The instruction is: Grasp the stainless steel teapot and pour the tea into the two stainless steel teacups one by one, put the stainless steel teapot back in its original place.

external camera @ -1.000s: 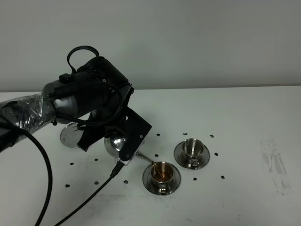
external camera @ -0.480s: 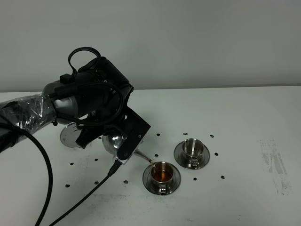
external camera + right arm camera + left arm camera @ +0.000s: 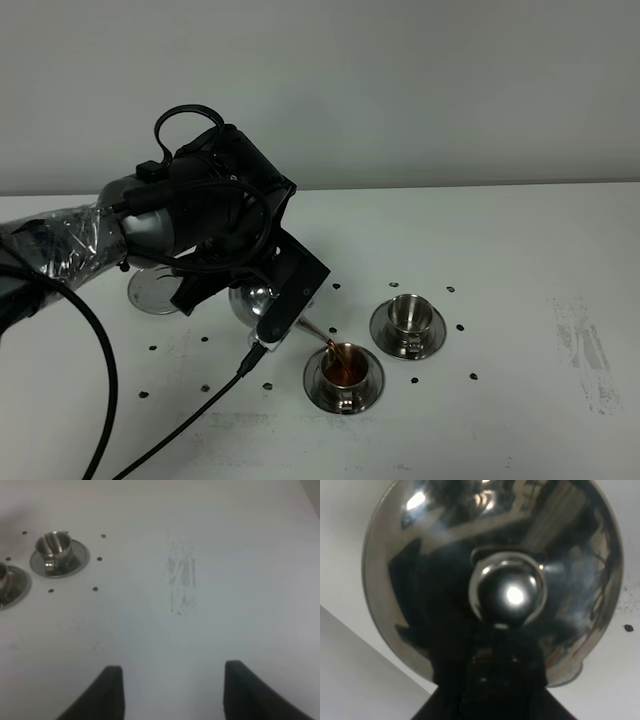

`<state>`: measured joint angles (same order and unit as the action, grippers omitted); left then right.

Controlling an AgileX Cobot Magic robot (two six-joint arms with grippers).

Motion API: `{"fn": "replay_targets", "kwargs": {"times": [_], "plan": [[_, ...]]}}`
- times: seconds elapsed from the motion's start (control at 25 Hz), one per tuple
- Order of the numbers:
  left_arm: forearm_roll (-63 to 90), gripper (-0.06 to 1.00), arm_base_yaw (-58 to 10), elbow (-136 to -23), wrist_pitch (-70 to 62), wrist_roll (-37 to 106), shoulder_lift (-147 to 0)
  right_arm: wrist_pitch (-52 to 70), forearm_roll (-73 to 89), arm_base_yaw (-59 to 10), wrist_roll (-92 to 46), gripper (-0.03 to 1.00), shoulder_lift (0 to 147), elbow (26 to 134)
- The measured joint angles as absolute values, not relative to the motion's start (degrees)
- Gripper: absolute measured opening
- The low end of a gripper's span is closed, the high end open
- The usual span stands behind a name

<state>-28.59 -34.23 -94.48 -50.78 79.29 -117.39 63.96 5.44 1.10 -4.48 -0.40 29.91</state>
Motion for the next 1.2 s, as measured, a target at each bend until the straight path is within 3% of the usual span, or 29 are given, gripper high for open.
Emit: {"fn": "replay_targets", "kwargs": {"times": [1.2], "plan": [[-30.2, 0.23, -34.8, -94.5, -50.1, 78.2, -118.5, 64.0, 5.4, 1.1, -4.5, 0.44, -0.4, 29.9]]}}
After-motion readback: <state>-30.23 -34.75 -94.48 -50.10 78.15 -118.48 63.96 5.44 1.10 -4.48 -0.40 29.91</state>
